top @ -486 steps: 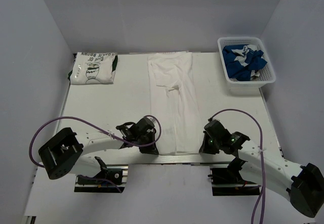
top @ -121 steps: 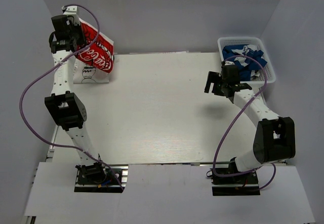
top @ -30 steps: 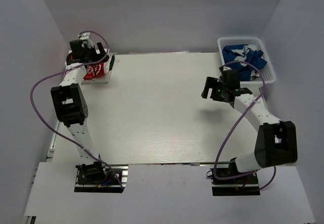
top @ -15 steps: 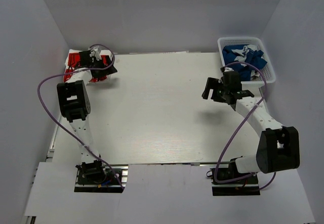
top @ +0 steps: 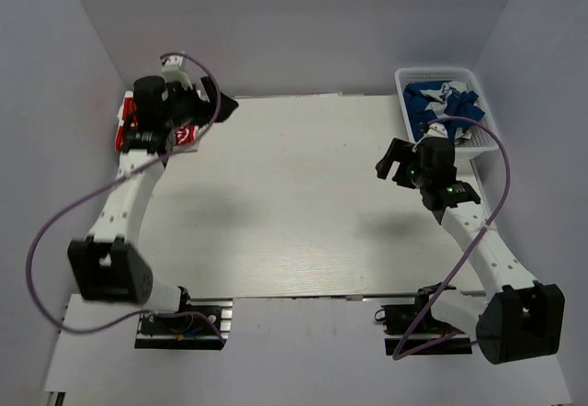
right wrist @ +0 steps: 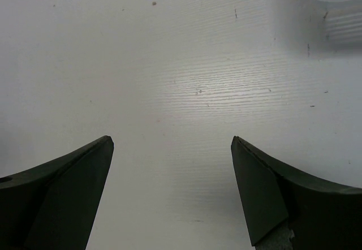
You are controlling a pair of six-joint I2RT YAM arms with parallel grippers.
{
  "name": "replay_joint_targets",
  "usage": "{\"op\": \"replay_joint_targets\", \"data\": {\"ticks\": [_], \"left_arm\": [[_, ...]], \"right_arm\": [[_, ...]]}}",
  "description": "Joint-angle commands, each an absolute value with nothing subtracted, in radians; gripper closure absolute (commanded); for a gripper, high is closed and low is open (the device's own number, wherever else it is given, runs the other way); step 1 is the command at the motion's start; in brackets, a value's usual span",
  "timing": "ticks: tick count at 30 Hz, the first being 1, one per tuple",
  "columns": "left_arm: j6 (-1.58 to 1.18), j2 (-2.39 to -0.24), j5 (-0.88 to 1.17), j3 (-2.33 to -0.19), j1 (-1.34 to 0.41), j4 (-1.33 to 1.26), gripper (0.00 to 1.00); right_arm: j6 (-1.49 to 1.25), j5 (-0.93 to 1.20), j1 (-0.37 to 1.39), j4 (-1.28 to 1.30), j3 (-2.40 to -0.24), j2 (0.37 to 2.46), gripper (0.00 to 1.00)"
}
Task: Fold and stack the t-shirts
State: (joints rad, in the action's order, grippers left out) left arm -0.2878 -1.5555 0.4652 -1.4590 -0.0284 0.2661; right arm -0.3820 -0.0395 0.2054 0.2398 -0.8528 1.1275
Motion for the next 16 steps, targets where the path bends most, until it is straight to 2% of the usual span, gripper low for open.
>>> {"op": "replay_joint_targets", "data": {"ticks": [1, 7, 10, 16], "left_arm": [[-0.434, -1.306, 0.476, -1.158, -0.095, 0.196, 0.0], [-0.506, -1.059, 0.322, -0.911, -0.192, 0.277, 0.0], [-0.492, -1.014, 0.192, -0.9, -0.201, 0.36, 0.0], [-0.483, -0.977, 0.19, -0.858, -0.21, 0.357, 0.0]], "right_arm": [[-0.437, -0.081, 0.206, 0.238, -0.821, 1.06, 0.1], [-0.499, -0.072, 0.201, 0.21, -0.707, 0.95, 0.1], [-0.514, -0.045, 0.206, 0.15, -0.635, 0.907, 0.1], [-0.495, -0.025, 0.204, 0.049, -0.549, 0.792, 0.1]]}}
